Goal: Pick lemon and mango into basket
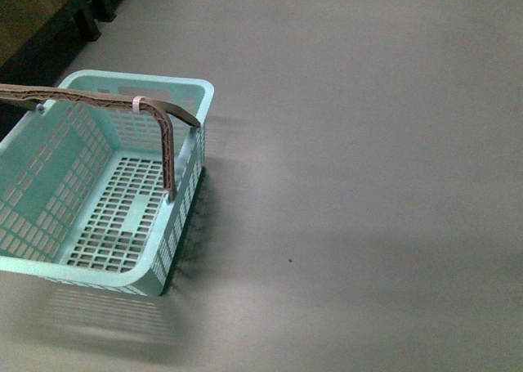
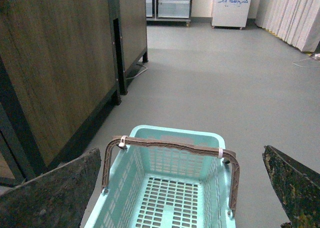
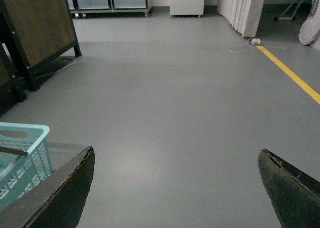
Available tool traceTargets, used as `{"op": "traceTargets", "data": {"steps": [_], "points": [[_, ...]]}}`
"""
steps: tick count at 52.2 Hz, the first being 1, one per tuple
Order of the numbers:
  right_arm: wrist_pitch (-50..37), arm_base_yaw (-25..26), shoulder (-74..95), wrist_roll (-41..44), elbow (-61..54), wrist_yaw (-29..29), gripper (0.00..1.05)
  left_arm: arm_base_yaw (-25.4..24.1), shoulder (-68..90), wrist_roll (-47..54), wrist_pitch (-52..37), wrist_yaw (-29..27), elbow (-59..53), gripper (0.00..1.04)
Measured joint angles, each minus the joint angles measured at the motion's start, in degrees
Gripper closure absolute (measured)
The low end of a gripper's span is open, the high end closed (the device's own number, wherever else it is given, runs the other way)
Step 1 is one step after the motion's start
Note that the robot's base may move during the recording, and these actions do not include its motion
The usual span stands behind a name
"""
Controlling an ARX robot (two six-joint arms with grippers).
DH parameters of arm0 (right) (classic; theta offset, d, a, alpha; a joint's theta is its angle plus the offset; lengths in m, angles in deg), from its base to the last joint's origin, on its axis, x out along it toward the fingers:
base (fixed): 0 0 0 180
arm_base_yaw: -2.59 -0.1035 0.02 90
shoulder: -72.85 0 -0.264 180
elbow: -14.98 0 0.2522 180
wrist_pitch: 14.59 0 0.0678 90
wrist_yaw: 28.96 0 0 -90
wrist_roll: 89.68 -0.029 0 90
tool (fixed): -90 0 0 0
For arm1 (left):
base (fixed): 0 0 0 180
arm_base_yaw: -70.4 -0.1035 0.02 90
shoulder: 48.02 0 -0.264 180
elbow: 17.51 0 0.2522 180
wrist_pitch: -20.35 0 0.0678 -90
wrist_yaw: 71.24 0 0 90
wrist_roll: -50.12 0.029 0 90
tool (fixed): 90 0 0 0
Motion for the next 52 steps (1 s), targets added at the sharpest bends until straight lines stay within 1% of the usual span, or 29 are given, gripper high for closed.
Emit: {"op": "traceTargets", "data": {"steps": [12,14,15,17,18,20,23,28,32,35,39,43,52], "points": [[0.00,0.00,0.00,0.00,0.00,0.00,0.09,0.00,0.02,-0.04,0.02,0.00,0.00,0.07],[0.00,0.00,0.00,0.00,0.00,0.00,0.09,-0.15,3.45,-4.24,8.11,1.33,2.95,0.07],[0.00,0.00,0.00,0.00,0.00,0.00,0.09,-0.31,7.74,-7.21,14.93,1.99,6.05,0.07],[0.00,0.00,0.00,0.00,0.00,0.07,0.09,-1.01,13.16,-12.83,22.05,3.54,9.49,0.07],[0.00,0.00,0.00,0.00,0.00,0.07,0.09,-1.20,14.34,-13.44,23.52,3.93,10.14,0.07],[0.00,0.00,0.00,-0.02,0.00,0.00,0.09,-1.81,16.96,-17.73,26.56,4.83,11.56,0.07],[0.00,0.00,0.00,0.00,0.00,-0.02,0.09,-3.54,20.20,-23.45,26.93,7.85,13.05,0.07],[0.00,0.00,0.00,0.00,0.00,0.02,0.09,-6.45,25.29,-31.63,22.29,11.52,15.58,0.07],[0.00,0.00,0.00,0.00,0.00,0.00,0.09,-9.53,34.23,-38.23,14.21,14.64,17.73,0.07],[0.00,0.00,0.00,0.00,0.00,0.00,0.09,-11.52,43.01,-43.45,6.23,15.80,18.93,0.07],[0.00,0.00,0.00,0.00,0.00,0.00,0.09,-12.31,50.53,-47.63,0.00,15.82,19.93,0.07],[0.00,0.00,0.00,0.00,0.00,0.00,0.09,-12.46,59.71,-51.43,-6.99,14.71,21.49,0.07],[0.00,0.00,0.00,0.00,0.00,0.00,0.09,-11.19,77.33,-56.98,-17.75,11.85,26.01,0.07]]}}
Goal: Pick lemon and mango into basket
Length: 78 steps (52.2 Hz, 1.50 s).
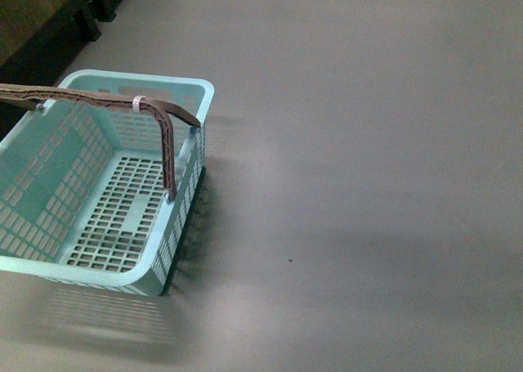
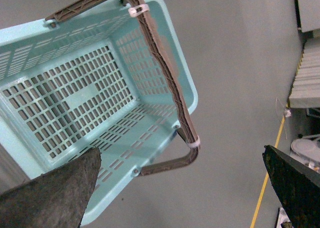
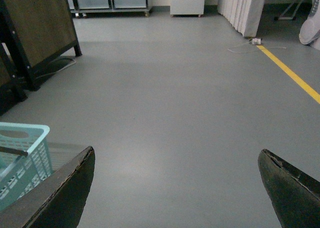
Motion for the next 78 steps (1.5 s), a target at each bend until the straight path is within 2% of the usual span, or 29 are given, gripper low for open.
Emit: {"op": "traceTargets", "data": {"steps": [13,30,35,40,52,58,65,78], "points": [[0.00,0.00,0.00,0.00,0.00,0.00,0.09,2.67,25.77,-9.81,-9.14,-5.60,12.48,0.07],[0.00,0.00,0.00,0.00,0.00,0.00,0.09,7.41,45.97,-14.45,-6.99,-10.32,33.97,0.07],[0.00,0.00,0.00,0.00,0.00,0.00,0.09,8.11,48.13,-14.60,-6.80,-10.60,36.74,0.07],[0.00,0.00,0.00,0.00,0.00,0.00,0.09,8.87,49.79,-14.45,-5.46,-11.39,39.19,0.21],[0.00,0.00,0.00,0.00,0.00,0.00,0.09,10.27,52.78,-14.53,-0.13,-15.12,42.66,0.68],[0.00,0.00,0.00,0.00,0.00,0.00,0.09,10.36,53.05,-14.73,1.73,-16.26,43.56,0.88],[0.00,0.00,0.00,0.00,0.00,0.00,0.09,10.38,52.78,-17.22,2.51,-15.91,43.95,0.97],[0.00,0.00,0.00,0.00,0.00,0.00,0.09,10.27,45.59,-17.40,1.81,-14.05,36.24,0.98]]}}
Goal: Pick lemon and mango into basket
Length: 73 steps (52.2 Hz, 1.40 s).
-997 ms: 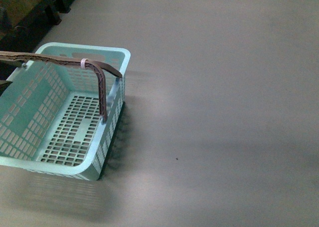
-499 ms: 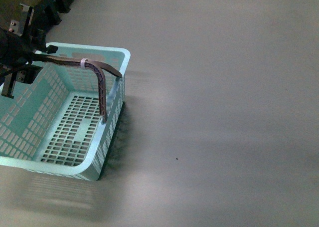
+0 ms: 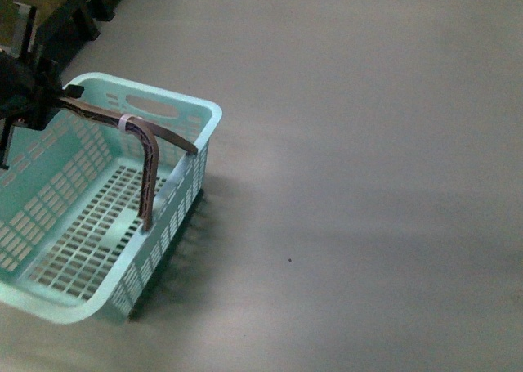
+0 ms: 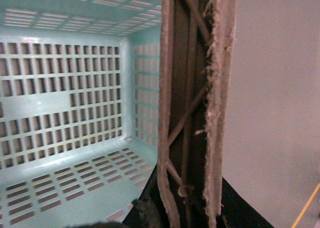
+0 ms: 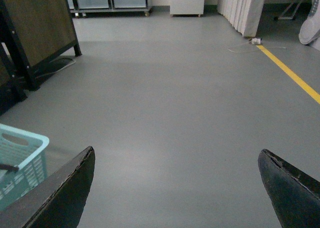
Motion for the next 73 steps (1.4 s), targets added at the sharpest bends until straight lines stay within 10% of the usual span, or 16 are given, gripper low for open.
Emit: {"op": "traceTargets", "data": {"steps": [31,73], "points": [[0.00,0.00,0.00,0.00,0.00,0.00,0.09,-10.34,-66.07,-8.33,24.85,10.21,-18.71,0.99],[0.00,0.00,0.00,0.00,0.00,0.00,0.09,-11.54,-71.56,-9.05,29.42,12.15,-16.63,0.99]]}}
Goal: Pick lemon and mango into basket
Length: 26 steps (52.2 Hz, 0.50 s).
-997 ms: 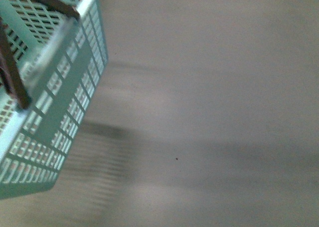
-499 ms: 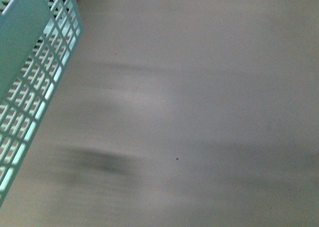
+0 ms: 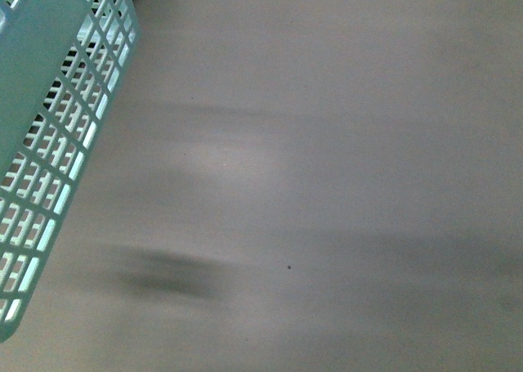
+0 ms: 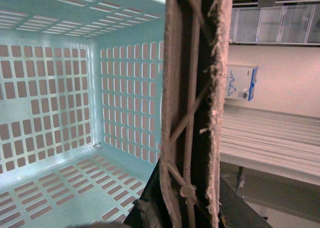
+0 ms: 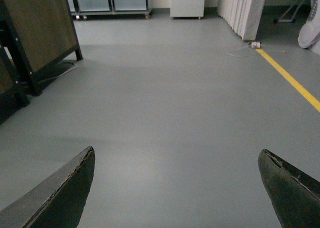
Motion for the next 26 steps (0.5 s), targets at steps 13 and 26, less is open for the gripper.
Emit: {"op": "traceTargets", "data": {"steps": [13,26], "points": [[0.00,0.00,0.00,0.00,0.00,0.02,0.09,0.00,0.00,0.04,0.00,0.13,0.00,0.99],[0.00,0.00,0.00,0.02,0.00,0.02,0.09,0.00,0.00,0.04,0.00,0.04,0.13,0.99]]}}
